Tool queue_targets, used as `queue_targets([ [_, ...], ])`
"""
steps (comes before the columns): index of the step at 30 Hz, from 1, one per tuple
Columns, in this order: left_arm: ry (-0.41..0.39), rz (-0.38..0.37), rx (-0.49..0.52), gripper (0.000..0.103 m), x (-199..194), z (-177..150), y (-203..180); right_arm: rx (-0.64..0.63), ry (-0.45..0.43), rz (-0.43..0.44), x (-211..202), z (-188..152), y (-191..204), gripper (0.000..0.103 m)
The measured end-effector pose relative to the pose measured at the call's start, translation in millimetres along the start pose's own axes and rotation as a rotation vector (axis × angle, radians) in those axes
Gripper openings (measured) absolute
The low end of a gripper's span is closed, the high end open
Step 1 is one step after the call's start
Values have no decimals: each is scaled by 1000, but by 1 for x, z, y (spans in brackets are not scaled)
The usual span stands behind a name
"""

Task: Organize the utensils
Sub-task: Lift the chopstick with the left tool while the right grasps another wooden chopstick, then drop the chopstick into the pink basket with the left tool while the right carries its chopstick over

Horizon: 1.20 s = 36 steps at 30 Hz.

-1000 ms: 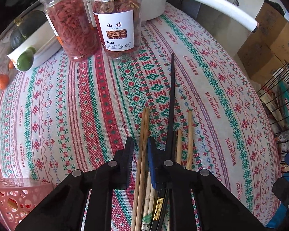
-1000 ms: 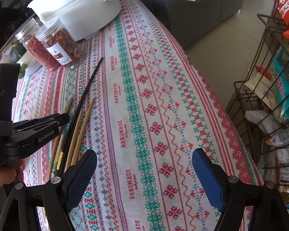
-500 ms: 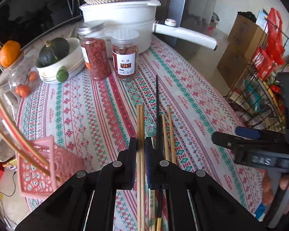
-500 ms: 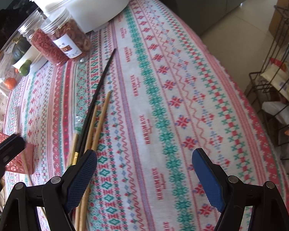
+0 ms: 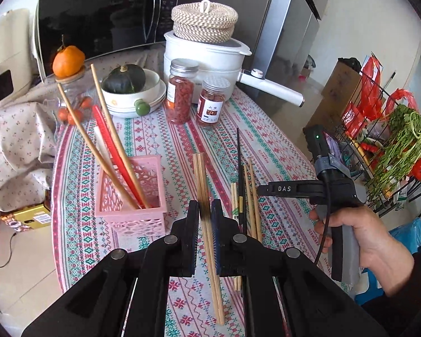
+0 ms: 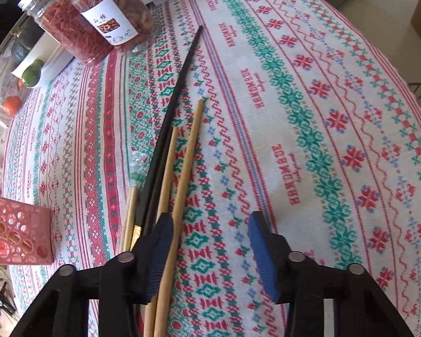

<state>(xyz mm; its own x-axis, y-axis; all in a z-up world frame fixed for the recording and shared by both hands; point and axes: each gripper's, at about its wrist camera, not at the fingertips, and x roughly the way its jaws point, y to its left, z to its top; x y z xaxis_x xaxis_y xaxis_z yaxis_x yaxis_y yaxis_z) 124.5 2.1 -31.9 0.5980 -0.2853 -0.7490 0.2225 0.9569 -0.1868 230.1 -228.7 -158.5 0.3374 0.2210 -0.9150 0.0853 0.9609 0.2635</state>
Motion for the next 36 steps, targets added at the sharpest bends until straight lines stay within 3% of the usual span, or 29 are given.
queue_targets([
  [7, 4, -26, -30, 9, -11, -4, 20, -81, -30, -108, 9, 3, 26, 37],
  [12, 4, -27, -41, 9, -15, -5, 28, -193, -28, -198, 16, -1, 44, 21],
  [15, -5, -28, -43, 9, -20, -6, 30, -173, -16, -157, 15, -1, 43, 7],
  [19, -43, -26, -23, 8, -37, -6, 28, -127, -44, -66, -4, -6, 28, 7],
  [29, -193, -17, 34, 4, -89, -2, 22, -269, -313, 51, -98, -31, 50, 7],
  [36, -348, -2, 33, 4, -127, 8, 18, -330, -447, 127, -146, -47, 72, 7],
])
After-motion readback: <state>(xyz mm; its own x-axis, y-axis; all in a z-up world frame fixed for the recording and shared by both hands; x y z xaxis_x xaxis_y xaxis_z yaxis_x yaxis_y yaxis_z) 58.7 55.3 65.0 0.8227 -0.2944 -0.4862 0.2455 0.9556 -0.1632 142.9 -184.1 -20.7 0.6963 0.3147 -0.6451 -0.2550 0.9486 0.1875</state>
